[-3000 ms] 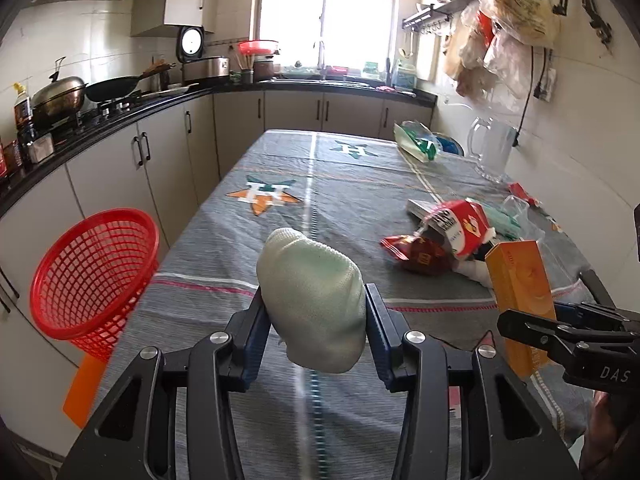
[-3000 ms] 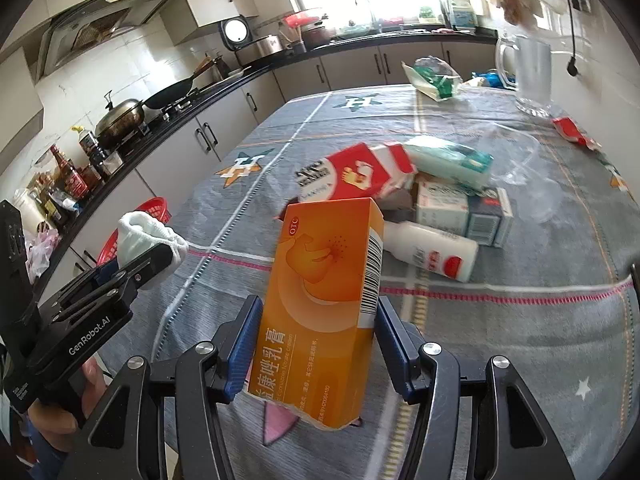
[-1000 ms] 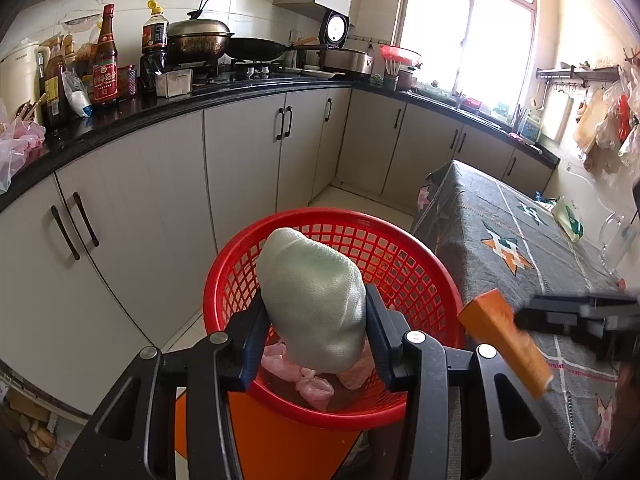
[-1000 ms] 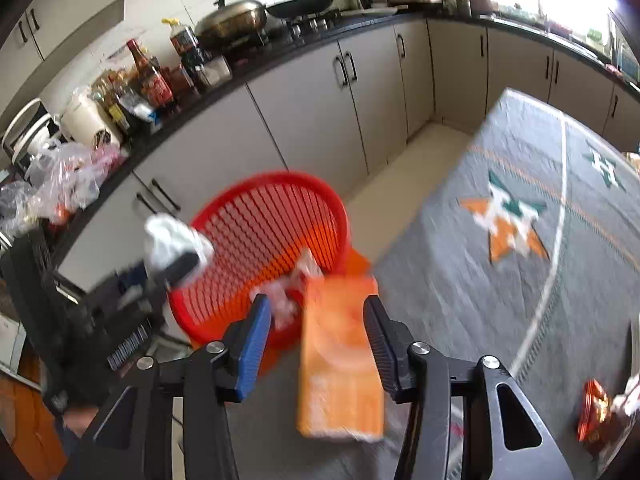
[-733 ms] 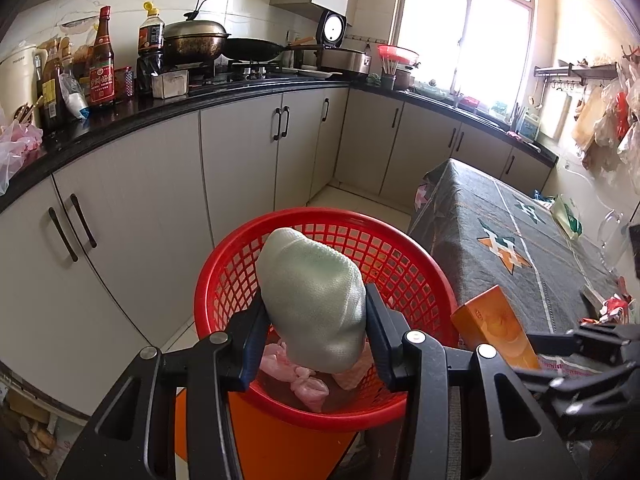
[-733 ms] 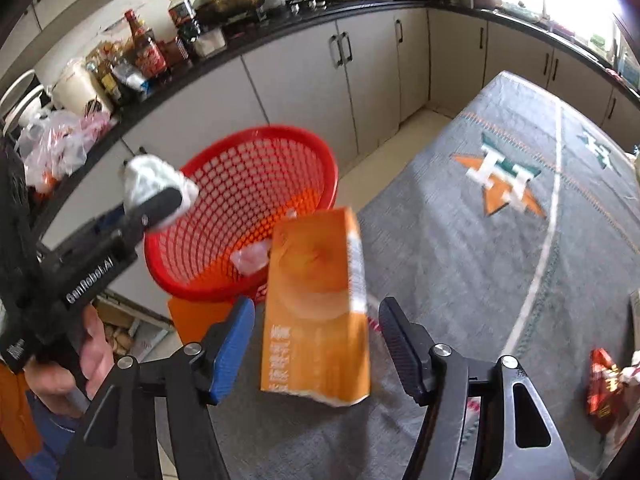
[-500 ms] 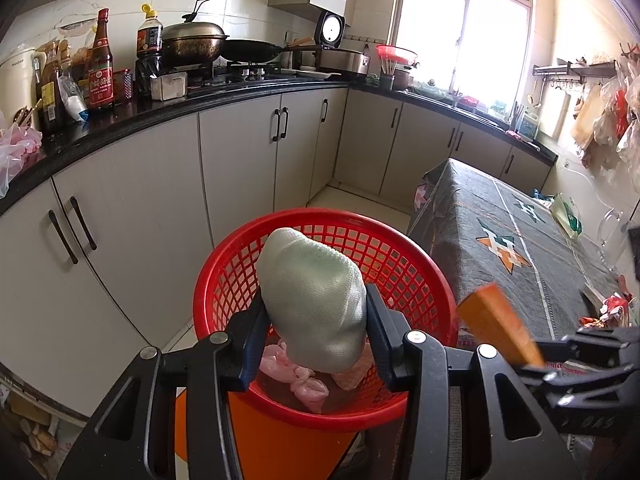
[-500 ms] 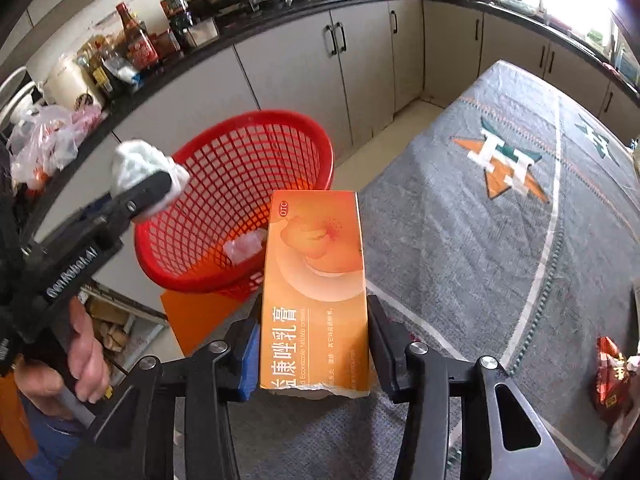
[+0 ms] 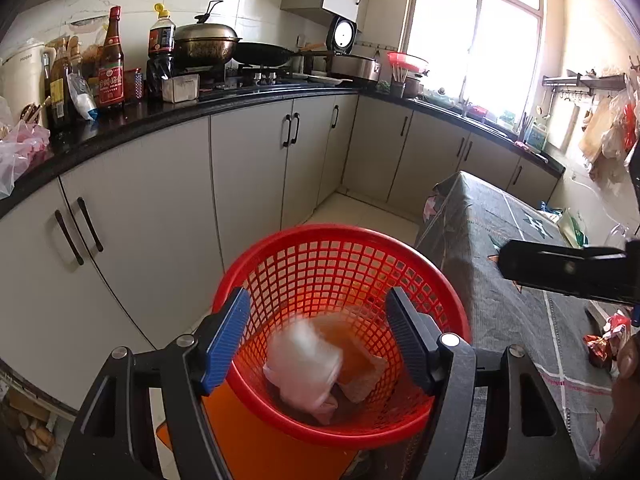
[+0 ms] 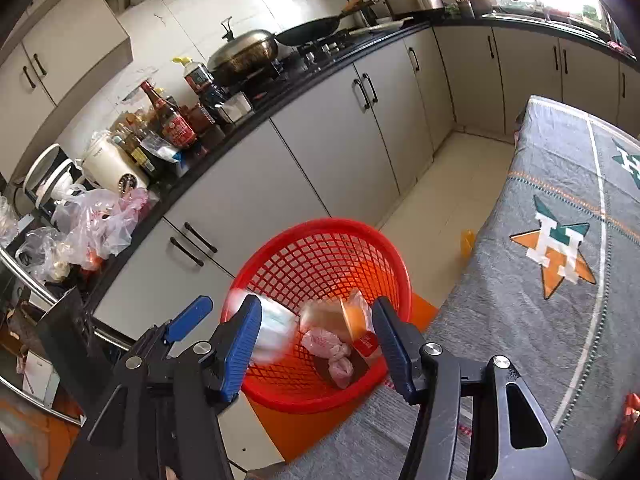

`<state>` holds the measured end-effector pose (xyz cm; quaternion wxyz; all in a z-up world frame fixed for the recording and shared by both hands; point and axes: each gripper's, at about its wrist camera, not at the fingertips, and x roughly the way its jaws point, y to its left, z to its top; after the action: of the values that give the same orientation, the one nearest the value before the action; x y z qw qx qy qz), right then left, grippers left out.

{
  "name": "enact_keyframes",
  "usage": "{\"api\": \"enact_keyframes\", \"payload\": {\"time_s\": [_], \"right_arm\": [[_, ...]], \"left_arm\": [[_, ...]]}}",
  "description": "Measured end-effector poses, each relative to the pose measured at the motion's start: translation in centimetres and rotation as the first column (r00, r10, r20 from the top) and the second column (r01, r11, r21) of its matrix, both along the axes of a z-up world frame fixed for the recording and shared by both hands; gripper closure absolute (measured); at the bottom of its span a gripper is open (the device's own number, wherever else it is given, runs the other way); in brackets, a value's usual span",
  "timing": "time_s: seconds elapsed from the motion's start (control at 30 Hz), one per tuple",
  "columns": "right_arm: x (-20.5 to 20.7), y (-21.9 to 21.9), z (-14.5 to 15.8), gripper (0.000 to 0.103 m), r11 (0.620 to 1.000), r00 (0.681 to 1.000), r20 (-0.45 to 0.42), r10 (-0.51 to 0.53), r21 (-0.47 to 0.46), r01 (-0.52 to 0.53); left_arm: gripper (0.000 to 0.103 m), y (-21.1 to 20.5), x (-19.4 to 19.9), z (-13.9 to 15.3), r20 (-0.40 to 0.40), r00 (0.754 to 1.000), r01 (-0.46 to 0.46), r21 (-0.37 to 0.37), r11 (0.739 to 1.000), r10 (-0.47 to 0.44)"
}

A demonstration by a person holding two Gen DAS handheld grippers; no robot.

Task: Collect trash
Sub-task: 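Move both tools back to the table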

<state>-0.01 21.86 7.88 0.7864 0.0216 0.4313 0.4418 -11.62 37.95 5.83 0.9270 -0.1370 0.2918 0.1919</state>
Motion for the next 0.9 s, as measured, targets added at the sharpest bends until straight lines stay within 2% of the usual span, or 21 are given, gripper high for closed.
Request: {"api": "enact_keyframes", "payload": {"time_s": [0.2,0.4,0.67,0.9], "right_arm": [[-0.6,-2.2,0.2,0.041,0.999,1.000,-0.002,-0.031,0.008,0.031],[-2.0,-5.1,-0.1,0.041,0.999,0.999,-0.003,-0.047,0.011,0.047],[-4.0,-10.2,-0.9,0.040,0.994,0.994,0.023,-0.105,-0.024,0.106],[-5.0,-16.3,-1.1,0.040,0.989,0.988,0.027,-0.150,0.022,0.149]], "left_arm": [[0.031,-0.4,-0.6,0.4,0.016,1.000,0.005,-0.009,1.000,-0.004],[0.029,-2.8,-1.7,1.3,0.033,0.998,0.044,0.015,0.999,-0.044],[0.027,-8.6,-2.1,1.2,0.031,0.990,0.140,0.035,0.990,-0.141],[0.027,-14.7,-1.1,1.0,-0.001,0.969,0.248,0.067,0.966,-0.249]]}}
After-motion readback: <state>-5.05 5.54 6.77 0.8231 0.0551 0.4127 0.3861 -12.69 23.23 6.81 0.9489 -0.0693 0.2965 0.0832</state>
